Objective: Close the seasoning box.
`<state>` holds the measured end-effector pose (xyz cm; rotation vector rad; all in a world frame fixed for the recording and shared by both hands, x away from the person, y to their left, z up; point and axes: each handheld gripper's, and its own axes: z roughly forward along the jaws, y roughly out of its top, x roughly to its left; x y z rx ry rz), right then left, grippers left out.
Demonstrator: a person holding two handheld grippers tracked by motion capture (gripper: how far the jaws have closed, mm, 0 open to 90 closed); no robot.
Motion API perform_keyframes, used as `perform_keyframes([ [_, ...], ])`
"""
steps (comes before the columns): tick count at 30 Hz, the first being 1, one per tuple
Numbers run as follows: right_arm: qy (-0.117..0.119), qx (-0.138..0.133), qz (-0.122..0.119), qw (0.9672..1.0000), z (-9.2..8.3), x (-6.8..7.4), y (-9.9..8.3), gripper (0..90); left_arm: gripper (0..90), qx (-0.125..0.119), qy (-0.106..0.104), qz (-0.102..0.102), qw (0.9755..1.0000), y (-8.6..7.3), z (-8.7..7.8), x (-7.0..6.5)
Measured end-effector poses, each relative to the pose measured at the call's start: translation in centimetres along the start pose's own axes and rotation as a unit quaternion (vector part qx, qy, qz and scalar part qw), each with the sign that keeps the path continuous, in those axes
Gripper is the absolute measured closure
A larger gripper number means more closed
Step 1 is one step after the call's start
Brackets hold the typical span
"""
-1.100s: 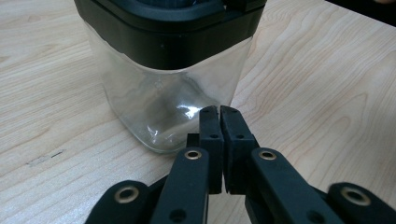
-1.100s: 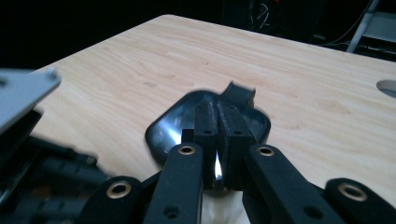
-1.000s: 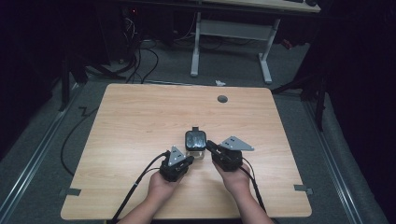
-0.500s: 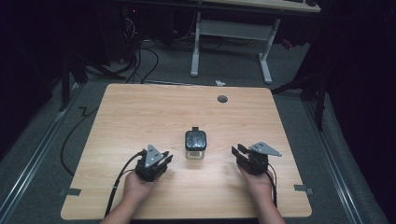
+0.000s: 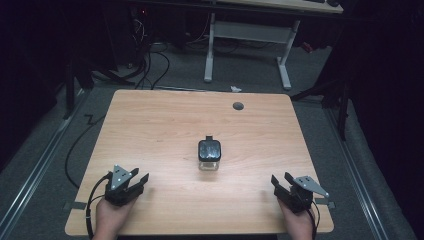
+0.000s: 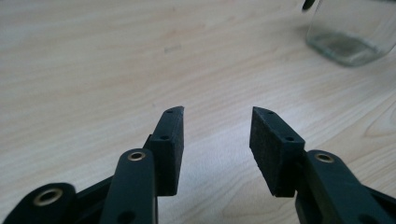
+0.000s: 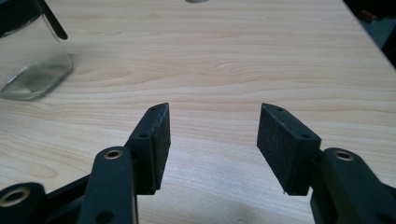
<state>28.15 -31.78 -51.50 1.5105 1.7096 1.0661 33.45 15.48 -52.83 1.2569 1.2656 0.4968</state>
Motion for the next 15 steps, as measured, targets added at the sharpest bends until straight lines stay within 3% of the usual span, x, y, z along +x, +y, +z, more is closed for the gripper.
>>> perform_keyframes([
  [2, 0.006, 0.004, -0.008, 0.9999, 0.4, 0.5, 0.0, 44.0, 53.5, 0.007, -0.01, -0.004, 0.9999, -0.2, 0.1, -0.3],
  [5, 0.016, 0.008, -0.018, 0.9997, 0.6, 1.0, -0.2, 43.4, 52.0, 0.021, -0.02, 0.033, 0.999, -1.1, 0.2, -1.0],
  [6, 0.019, 0.01, -0.028, 0.9994, 0.7, 1.4, -0.3, 43.0, 51.8, 0.025, -0.021, 0.033, 0.9989, -1.2, 0.3, -1.1],
  [15, 0.035, 0.014, -0.035, 0.9987, 0.8, 1.8, -0.2, 40.6, 51.4, 0.02, -0.026, 0.019, 0.9993, -1.1, 0.3, -1.3],
])
